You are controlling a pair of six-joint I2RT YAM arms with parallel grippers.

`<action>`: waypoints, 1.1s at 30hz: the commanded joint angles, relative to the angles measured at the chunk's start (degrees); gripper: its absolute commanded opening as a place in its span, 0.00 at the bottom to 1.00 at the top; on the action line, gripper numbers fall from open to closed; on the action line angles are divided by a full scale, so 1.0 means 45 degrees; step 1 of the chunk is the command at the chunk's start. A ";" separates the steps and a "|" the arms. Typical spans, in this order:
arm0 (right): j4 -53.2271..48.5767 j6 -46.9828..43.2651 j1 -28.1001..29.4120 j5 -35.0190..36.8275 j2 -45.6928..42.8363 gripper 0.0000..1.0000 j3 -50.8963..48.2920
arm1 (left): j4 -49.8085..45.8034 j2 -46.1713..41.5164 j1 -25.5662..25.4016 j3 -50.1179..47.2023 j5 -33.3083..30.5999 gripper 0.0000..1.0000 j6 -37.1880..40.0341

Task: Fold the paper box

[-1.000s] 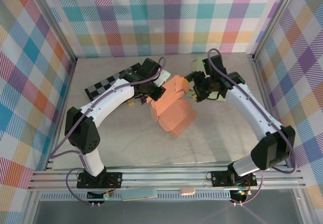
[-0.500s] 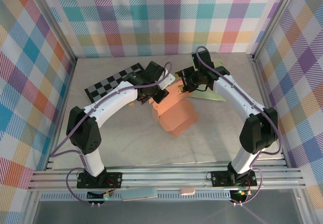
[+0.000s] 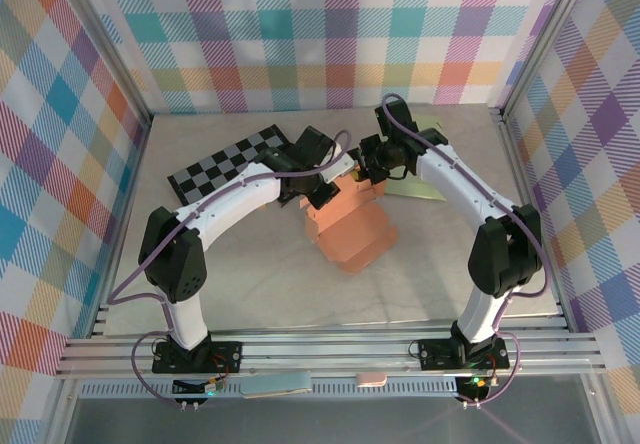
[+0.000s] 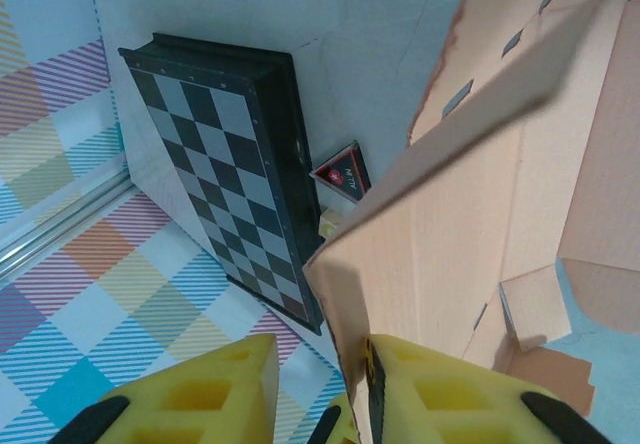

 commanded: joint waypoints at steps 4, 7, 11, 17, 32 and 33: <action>-0.1240 -0.0386 0.0052 -0.0226 0.0504 0.27 0.0846 | 0.0497 -0.0239 -0.0107 0.0172 -0.0108 0.00 0.0496; -0.1545 -0.0547 0.0046 -0.0168 0.0571 0.27 0.1066 | 0.0535 -0.0203 -0.0132 0.0149 -0.0176 0.00 0.0521; -0.2153 -0.0769 0.0077 -0.0167 0.0783 0.24 0.1432 | 0.0556 -0.0125 -0.0258 0.0209 -0.0353 0.00 0.0642; -0.2390 -0.0948 0.0059 0.0170 0.0795 0.12 0.1514 | 0.0902 -0.0263 -0.0443 0.0105 -0.0645 0.00 0.0721; -0.3375 -0.0061 -0.0637 0.0347 0.0863 0.00 0.2505 | 0.3463 -0.5133 -0.0815 -0.5357 -0.2192 0.66 -0.5693; -0.3372 0.0012 -0.0646 0.0323 0.0878 0.00 0.2495 | 0.3447 -0.5236 -0.0882 -0.5589 -0.2343 0.66 -0.5866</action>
